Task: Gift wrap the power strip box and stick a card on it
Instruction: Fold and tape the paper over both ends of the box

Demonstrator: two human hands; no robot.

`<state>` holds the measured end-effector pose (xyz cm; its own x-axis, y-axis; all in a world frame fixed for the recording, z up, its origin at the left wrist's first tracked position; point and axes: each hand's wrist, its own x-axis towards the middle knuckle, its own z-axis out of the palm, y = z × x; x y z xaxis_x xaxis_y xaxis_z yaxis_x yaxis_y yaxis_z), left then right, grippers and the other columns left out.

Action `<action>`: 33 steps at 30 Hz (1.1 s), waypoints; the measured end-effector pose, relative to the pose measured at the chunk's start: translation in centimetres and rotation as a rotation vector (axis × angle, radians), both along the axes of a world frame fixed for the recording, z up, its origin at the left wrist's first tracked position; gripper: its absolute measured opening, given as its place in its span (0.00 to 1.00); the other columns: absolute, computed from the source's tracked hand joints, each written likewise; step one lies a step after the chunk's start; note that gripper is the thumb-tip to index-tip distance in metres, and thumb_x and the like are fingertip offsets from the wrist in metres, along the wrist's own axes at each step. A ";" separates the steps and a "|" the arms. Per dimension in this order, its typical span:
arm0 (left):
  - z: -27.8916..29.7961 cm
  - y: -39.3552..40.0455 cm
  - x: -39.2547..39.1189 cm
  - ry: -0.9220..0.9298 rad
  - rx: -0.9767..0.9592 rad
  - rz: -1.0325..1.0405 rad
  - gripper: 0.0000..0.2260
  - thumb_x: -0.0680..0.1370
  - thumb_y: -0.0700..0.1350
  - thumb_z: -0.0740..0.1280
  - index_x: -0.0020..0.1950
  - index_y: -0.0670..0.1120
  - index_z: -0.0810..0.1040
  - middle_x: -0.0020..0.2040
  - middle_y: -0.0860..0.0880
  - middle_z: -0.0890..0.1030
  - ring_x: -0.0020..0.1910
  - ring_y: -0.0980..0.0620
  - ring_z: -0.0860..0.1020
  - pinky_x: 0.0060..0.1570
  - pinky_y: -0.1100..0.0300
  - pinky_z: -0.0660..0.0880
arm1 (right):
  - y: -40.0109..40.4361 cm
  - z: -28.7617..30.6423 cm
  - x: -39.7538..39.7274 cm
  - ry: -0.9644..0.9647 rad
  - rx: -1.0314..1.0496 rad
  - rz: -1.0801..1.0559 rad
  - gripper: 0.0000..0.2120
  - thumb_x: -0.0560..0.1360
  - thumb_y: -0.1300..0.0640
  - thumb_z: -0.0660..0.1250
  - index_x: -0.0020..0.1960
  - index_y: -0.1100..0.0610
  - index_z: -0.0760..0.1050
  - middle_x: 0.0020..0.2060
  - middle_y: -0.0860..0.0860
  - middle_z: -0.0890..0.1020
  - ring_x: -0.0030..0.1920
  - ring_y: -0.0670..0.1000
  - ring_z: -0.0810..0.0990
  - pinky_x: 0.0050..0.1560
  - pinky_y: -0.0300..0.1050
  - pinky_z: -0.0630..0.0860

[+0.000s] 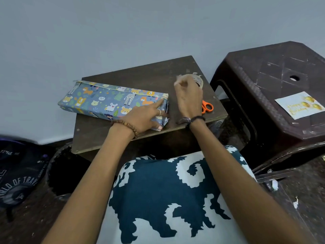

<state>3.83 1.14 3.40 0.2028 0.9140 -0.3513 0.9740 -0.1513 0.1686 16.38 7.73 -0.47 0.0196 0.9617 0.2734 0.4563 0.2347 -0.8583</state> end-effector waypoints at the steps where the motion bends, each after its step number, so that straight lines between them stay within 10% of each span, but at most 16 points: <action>1: 0.3 0.2 0.0 0.036 -0.014 -0.027 0.22 0.77 0.46 0.65 0.70 0.52 0.67 0.77 0.56 0.46 0.73 0.51 0.61 0.61 0.55 0.65 | -1.3 -0.2 0.3 0.145 -0.072 -0.051 0.05 0.77 0.58 0.61 0.46 0.59 0.73 0.40 0.50 0.78 0.39 0.46 0.74 0.39 0.34 0.67; 5: 0.7 0.8 0.0 0.186 -0.019 -0.140 0.20 0.77 0.44 0.66 0.68 0.49 0.68 0.77 0.55 0.47 0.72 0.49 0.62 0.62 0.53 0.65 | -6.3 -1.9 0.8 0.493 -0.367 -0.111 0.04 0.77 0.60 0.61 0.43 0.56 0.69 0.35 0.47 0.76 0.41 0.52 0.80 0.48 0.51 0.78; 13: 0.9 0.8 0.1 0.268 0.041 -0.186 0.15 0.77 0.44 0.65 0.63 0.46 0.73 0.77 0.54 0.45 0.66 0.48 0.70 0.47 0.60 0.62 | -7.6 -2.6 -0.5 0.873 -0.627 0.014 0.08 0.80 0.63 0.56 0.42 0.54 0.65 0.51 0.64 0.80 0.53 0.58 0.81 0.46 0.39 0.77; 19: 1.1 1.9 1.0 0.377 0.028 -0.212 0.29 0.75 0.43 0.68 0.72 0.48 0.60 0.77 0.50 0.42 0.60 0.44 0.74 0.48 0.58 0.67 | -8.3 -2.5 -1.3 0.904 -0.568 0.040 0.09 0.80 0.63 0.55 0.43 0.54 0.65 0.51 0.66 0.79 0.49 0.56 0.80 0.47 0.39 0.77; 28: 2.5 3.8 3.0 0.665 -0.069 -0.337 0.28 0.71 0.56 0.71 0.68 0.48 0.69 0.78 0.48 0.44 0.66 0.45 0.70 0.57 0.55 0.68 | -8.1 -2.0 -0.7 1.031 -0.743 0.057 0.04 0.81 0.61 0.55 0.55 0.59 0.65 0.55 0.67 0.78 0.58 0.61 0.78 0.56 0.48 0.75; 33: 2.5 3.9 2.6 0.639 -0.068 -0.355 0.28 0.70 0.56 0.71 0.68 0.51 0.69 0.78 0.50 0.45 0.67 0.47 0.70 0.57 0.55 0.68 | -8.2 -1.5 -0.3 1.093 -0.849 0.054 0.07 0.80 0.63 0.58 0.44 0.58 0.69 0.58 0.68 0.77 0.60 0.63 0.77 0.57 0.49 0.74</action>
<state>6.42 5.07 5.90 0.2193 0.8031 -0.5540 0.7795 -0.4857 -0.3955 16.09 -0.43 -2.01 -0.2003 0.8304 -0.5198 -0.5265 -0.5387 -0.6577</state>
